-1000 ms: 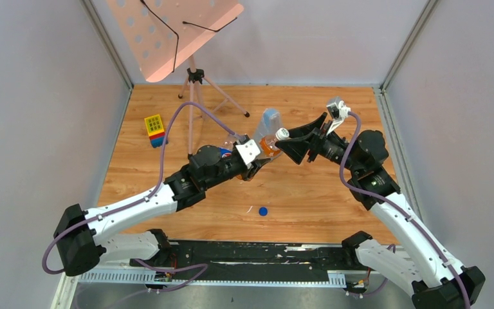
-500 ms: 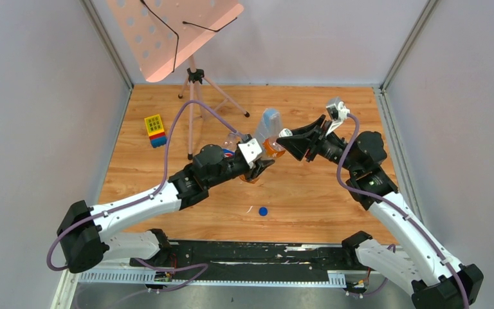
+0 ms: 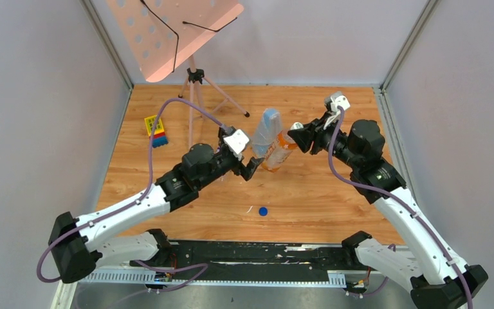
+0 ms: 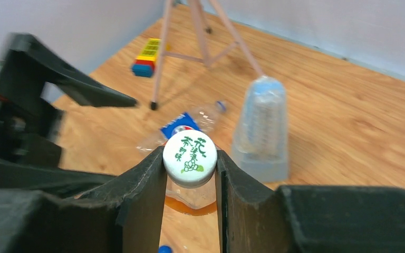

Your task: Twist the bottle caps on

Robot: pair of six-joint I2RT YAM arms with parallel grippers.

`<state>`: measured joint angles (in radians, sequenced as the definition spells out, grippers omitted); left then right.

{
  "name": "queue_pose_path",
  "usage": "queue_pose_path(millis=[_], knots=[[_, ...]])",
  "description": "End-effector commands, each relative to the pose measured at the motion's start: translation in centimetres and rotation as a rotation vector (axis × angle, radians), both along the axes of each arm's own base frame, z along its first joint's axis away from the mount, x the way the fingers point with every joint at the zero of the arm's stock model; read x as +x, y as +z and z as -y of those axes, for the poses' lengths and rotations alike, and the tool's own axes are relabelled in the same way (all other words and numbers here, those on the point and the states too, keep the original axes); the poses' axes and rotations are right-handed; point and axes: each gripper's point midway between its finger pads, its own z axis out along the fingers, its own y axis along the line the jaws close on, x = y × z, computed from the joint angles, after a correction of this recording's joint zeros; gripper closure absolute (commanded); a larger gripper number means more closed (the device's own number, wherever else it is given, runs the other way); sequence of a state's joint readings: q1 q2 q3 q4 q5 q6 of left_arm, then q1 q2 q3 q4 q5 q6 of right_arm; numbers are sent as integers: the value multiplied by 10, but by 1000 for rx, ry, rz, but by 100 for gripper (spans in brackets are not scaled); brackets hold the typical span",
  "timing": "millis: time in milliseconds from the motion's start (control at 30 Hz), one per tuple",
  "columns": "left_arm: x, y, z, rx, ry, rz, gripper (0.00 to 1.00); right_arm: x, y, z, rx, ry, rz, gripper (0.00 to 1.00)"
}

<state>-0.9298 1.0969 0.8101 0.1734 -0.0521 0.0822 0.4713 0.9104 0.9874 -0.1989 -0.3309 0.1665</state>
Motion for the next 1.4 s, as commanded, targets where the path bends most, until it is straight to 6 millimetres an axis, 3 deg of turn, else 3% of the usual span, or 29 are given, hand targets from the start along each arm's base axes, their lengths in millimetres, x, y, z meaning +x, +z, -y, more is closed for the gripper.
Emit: queue_pose_path(millis=[0, 167, 233, 333, 467, 633, 933, 1200, 1367], knots=[[10, 22, -36, -84, 139, -12, 0, 28, 1, 42, -137, -243, 41, 100], [16, 16, -68, -94, 236, -86, 0, 71, -8, 93, -272, -544, 49, 100], [20, 7, -82, -66, 279, -129, 0, 88, -11, 104, -278, -612, 49, 100], [28, -3, -107, -31, 363, -177, 0, 114, -17, 116, -245, -681, 82, 100], [34, -2, -134, -20, 462, -194, 0, 146, -23, 128, -202, -732, 137, 100], [37, -5, -157, 29, 536, -142, 0, 173, -51, 134, -223, -734, 110, 100], [44, -31, -155, 146, 545, -200, 0, 188, -101, 129, -276, -696, 12, 93], [43, -34, -154, 158, 532, -203, 0, 183, -129, 126, -299, -672, -74, 81], [43, -34, -153, 161, 524, -203, 0, 180, -134, 124, -275, -669, -118, 69]])
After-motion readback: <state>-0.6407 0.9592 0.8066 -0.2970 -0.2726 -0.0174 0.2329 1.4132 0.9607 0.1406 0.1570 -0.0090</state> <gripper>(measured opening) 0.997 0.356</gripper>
